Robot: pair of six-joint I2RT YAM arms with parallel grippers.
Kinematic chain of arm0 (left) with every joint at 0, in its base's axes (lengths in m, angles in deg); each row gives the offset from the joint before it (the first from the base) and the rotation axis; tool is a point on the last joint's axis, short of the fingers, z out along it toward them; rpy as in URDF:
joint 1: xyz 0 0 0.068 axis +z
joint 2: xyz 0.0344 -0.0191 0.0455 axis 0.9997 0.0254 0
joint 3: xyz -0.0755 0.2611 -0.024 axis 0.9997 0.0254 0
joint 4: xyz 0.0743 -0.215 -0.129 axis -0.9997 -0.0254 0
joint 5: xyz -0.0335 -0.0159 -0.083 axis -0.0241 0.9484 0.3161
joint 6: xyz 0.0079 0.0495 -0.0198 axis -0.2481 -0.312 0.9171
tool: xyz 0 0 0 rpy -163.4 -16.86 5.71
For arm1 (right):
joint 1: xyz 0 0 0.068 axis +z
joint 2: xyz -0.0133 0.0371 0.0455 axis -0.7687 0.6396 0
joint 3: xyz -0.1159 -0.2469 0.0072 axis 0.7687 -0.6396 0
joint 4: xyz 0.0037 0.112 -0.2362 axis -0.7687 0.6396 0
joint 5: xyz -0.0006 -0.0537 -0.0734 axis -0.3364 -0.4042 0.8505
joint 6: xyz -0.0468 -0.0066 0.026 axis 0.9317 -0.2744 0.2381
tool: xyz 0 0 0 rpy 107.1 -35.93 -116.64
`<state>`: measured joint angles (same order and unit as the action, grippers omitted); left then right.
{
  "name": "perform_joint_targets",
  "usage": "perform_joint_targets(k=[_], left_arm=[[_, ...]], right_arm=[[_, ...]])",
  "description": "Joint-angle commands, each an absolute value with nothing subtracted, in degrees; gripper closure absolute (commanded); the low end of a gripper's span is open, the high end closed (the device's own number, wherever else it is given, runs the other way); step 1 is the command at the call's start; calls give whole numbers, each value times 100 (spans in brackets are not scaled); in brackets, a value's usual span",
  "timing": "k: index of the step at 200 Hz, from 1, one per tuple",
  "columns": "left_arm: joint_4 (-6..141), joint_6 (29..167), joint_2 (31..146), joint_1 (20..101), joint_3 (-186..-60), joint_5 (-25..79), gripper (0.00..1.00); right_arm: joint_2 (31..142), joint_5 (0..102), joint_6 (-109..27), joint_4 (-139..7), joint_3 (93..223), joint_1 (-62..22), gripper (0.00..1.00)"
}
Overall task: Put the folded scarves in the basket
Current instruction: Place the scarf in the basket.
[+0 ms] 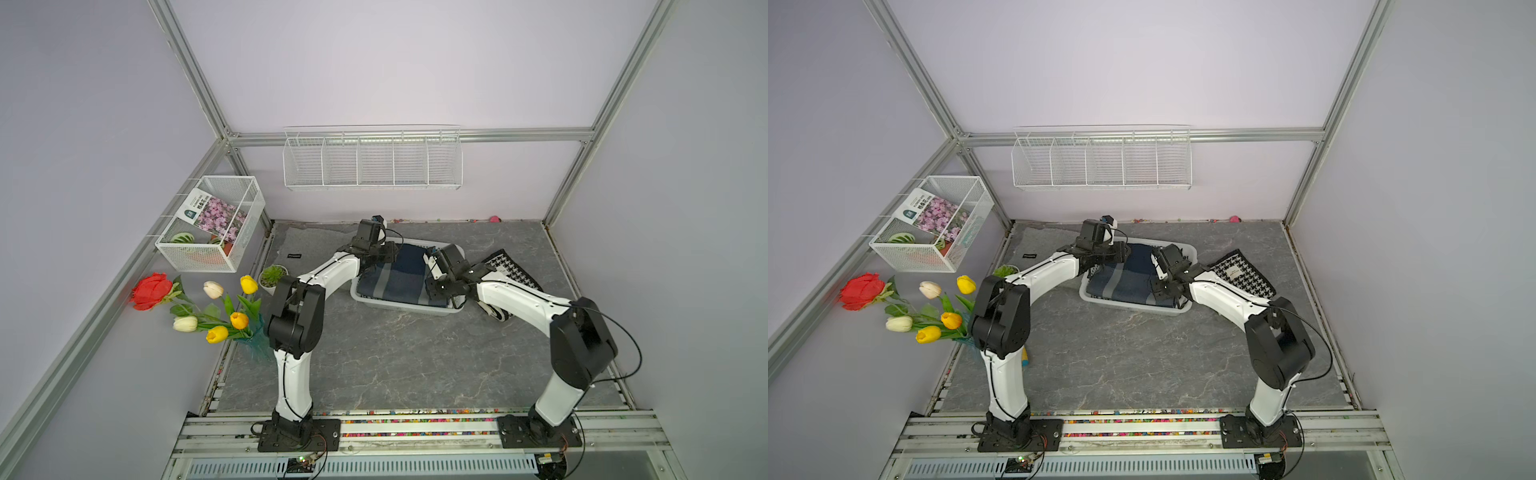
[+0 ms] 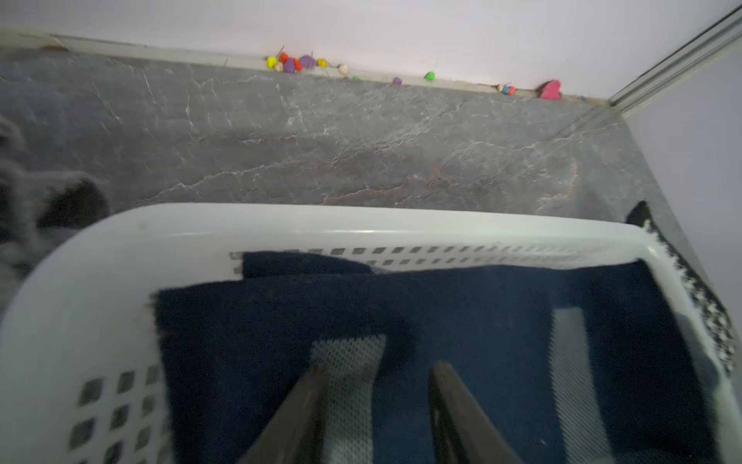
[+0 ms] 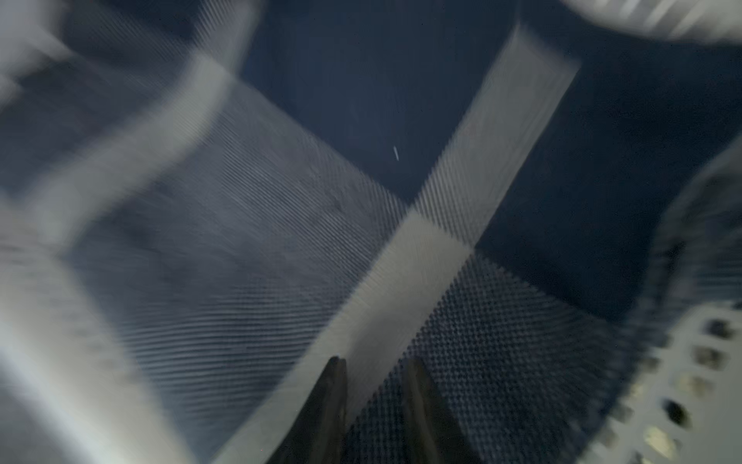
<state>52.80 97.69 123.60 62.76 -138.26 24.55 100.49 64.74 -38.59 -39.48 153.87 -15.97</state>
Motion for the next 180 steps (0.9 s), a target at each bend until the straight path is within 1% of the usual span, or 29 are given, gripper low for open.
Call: perform_joint_targets(k=[1, 15, 30, 62, 82, 93, 140, 162, 180], left_arm=[[4925, 9654, 12758, 6341, -14207, 2175, 54], [4994, 9674, 12772, 6393, -14143, 2069, 54], [4971, 9587, 12731, 6391, -14090, 1735, 54], [4994, 9398, 12534, 6393, -13933, 1069, 52], [5195, 9384, 12283, 6393, -13789, 1212, 51], [5230, 9394, 12106, 6384, -13740, 1366, 51], [5203, 9385, 11088, 6166, -13448, 1207, 49], [5177, 9455, 10726, 6039, -13245, 1239, 48], [5242, 9643, 10535, 5930, -12917, 1484, 48]], right_arm=[[10156, 7089, -3784, -3403, 15060, -1715, 71], [10127, 7054, -3759, -3456, 15010, -1701, 71], [10065, 7100, -3769, -3419, 15031, -1704, 71], [9931, 7621, -3705, -3313, 14993, -1701, 71], [9881, 7562, -3696, -3289, 15013, -1693, 71], [9729, 7368, -3710, -3361, 15020, -1688, 70], [8945, 6701, -3888, -3163, 15612, -1695, 65], [9081, 6817, -3790, -3345, 15906, -1701, 63], [9566, 6805, -3802, -3417, 16317, -1710, 63]])
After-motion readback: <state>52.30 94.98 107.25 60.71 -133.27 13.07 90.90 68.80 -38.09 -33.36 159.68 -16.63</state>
